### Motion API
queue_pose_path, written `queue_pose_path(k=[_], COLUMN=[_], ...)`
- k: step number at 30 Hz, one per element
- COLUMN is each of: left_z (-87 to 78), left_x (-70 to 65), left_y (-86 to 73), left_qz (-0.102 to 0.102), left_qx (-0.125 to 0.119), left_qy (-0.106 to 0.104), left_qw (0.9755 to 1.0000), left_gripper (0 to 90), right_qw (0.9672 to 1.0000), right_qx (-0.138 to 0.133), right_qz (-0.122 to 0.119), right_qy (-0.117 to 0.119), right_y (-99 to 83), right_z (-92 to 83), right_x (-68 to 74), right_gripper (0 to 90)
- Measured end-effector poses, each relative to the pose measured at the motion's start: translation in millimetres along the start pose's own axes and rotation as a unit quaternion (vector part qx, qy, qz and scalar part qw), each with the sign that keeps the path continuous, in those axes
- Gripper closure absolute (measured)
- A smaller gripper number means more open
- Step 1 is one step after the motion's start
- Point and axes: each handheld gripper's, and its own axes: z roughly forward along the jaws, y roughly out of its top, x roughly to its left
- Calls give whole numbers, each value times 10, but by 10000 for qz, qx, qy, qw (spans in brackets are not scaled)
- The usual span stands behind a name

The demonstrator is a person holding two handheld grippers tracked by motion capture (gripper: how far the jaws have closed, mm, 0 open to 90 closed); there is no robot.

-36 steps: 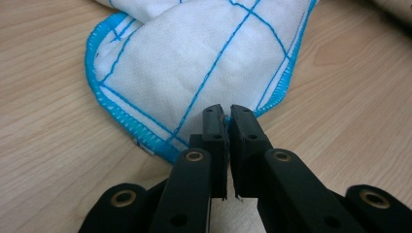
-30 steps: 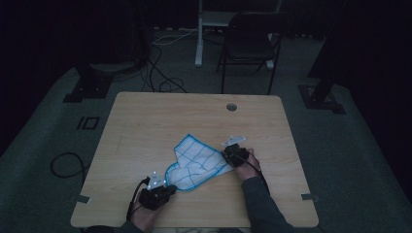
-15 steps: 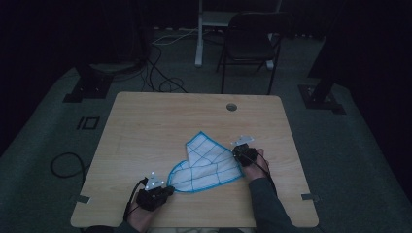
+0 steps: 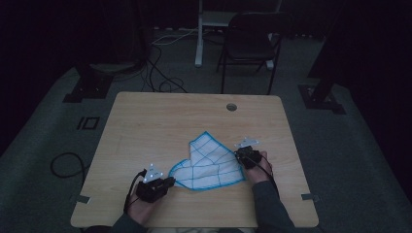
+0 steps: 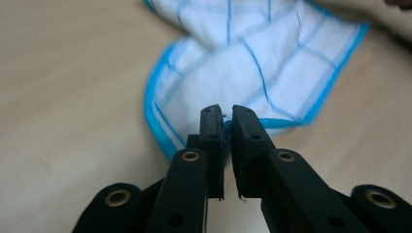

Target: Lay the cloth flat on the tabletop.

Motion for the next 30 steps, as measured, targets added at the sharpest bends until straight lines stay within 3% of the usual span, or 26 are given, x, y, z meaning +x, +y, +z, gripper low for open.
queue_pose_path(k=[7,10,14,16,17,18,21,30], left_z=[18,49,317,380,507,507,734,879], left_x=[116,135,244,265,308,308,384,416], left_y=[309,386,504,515,528,528,528,520], left_qz=[83,157,176,182,165,165,92,17], left_qx=[-295,-304,-87,-59,63,63,331,598], left_qy=[140,158,159,166,138,138,47,14], left_qw=[9994,9993,9997,9997,9997,9997,9994,9982], left_gripper=[794,766,700,657,642,633,611,591], right_qw=[9997,9996,9995,9994,9992,9991,9991,9988], right_qx=[-224,-275,-296,-315,-353,-361,-337,-347], right_qz=[-11,20,34,51,87,107,107,124], right_qy=[74,104,136,140,178,203,252,330], right_y=[97,114,152,160,182,191,232,360], right_z=[-31,-29,17,28,61,75,131,301], right_x=[28,30,46,50,46,46,69,137], right_gripper=[900,900,893,880,866,863,857,827])
